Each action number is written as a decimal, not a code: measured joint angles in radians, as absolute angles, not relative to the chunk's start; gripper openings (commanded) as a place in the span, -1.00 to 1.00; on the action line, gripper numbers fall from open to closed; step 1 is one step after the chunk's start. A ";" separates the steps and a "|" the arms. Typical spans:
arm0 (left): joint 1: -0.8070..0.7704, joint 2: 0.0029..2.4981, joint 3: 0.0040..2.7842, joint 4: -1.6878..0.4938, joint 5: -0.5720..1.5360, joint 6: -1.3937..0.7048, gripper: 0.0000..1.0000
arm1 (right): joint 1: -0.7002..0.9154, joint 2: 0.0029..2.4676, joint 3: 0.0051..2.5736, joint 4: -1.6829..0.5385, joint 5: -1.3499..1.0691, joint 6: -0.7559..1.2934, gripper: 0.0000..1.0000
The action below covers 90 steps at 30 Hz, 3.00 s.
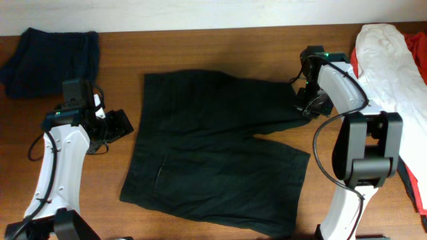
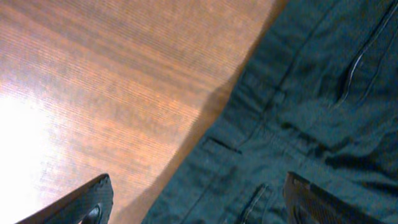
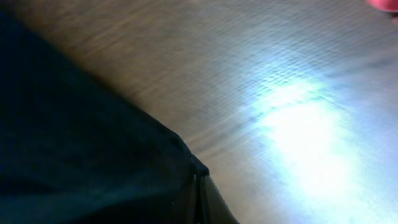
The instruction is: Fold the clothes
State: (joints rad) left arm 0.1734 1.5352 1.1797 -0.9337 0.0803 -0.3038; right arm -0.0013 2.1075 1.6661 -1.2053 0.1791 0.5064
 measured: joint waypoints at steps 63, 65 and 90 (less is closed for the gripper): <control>0.202 1.402 1.574 -1.345 -0.099 -0.296 0.98 | 0.273 1.756 2.059 -1.629 0.015 0.394 0.97; 0.202 1.402 1.491 -1.298 -0.102 -0.296 0.98 | 0.321 1.665 1.837 -1.551 0.045 0.451 0.97; 0.202 1.407 1.271 -1.162 -0.067 -0.334 0.98 | 0.386 1.302 0.523 -0.795 -0.339 0.787 0.05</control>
State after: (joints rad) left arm 0.2024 1.4071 1.2705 -1.1618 -0.0673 -0.3340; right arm 0.3862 1.3018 0.5232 -0.7948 -0.3386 0.7868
